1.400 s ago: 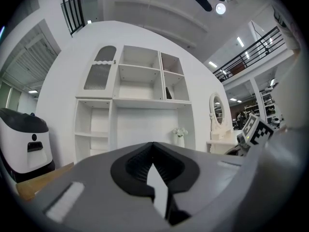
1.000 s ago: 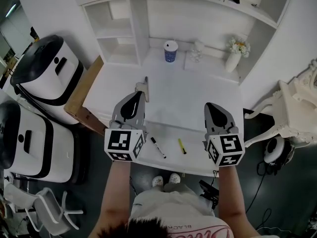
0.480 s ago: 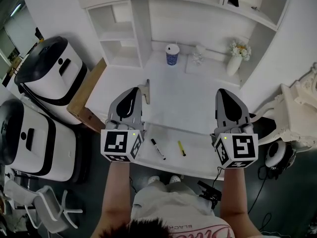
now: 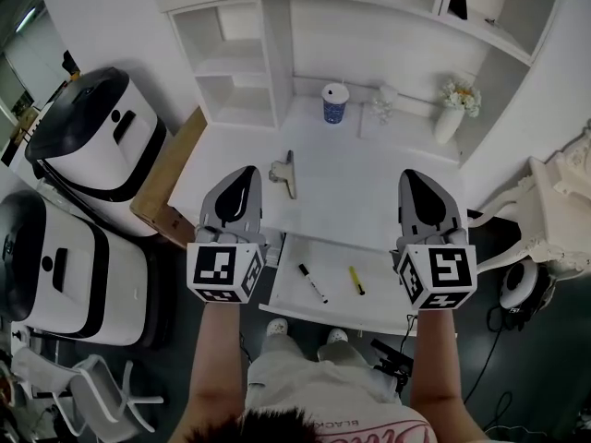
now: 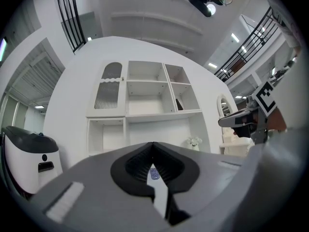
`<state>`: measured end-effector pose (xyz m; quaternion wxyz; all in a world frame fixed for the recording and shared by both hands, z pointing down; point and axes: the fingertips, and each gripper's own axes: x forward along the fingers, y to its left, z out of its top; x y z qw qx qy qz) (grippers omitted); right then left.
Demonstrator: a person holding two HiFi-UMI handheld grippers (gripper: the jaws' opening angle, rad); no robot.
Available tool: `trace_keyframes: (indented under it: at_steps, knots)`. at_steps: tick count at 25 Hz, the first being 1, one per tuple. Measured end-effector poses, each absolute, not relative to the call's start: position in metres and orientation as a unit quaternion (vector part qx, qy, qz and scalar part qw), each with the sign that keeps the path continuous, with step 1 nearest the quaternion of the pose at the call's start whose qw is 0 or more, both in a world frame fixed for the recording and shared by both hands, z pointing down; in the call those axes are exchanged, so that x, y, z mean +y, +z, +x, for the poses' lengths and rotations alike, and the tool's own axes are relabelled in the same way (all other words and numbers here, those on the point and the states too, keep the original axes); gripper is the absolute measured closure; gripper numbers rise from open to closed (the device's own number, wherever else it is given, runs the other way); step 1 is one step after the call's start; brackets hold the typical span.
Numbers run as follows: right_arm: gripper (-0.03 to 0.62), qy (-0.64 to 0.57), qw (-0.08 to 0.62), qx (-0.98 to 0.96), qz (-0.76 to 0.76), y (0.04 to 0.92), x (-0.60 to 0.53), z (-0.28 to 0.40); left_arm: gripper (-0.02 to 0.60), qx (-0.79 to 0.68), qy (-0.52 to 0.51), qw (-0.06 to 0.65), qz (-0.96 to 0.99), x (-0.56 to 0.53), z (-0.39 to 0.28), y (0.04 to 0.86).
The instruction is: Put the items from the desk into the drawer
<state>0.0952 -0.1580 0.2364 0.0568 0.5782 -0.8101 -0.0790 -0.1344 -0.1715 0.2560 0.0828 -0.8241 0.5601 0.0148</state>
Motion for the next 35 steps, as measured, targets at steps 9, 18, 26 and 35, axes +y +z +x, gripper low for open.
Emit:
trace_keyframes:
  at_steps: [9,18,26,35]
  knots:
    - [0.583,-0.033,0.088,-0.812,0.575,0.268,-0.189,0.015,0.573,0.55,0.006,0.065,-0.833,-0.201,-0.206,0.271]
    - [0.395,-0.003,0.126,-0.828,0.546,0.301,-0.23,-0.06,0.572,0.548,0.001,0.043,-0.836,-0.225,-0.261,0.293]
    - [0.396,0.018,0.194,-0.827,0.527,0.36,-0.274,-0.122,0.572,0.549,-0.01,0.022,-0.836,-0.242,-0.303,0.319]
    - [0.41,0.039,0.288,-0.815,0.501,0.444,-0.32,-0.162,0.572,0.556,-0.016,-0.005,-0.831,-0.263,-0.331,0.347]
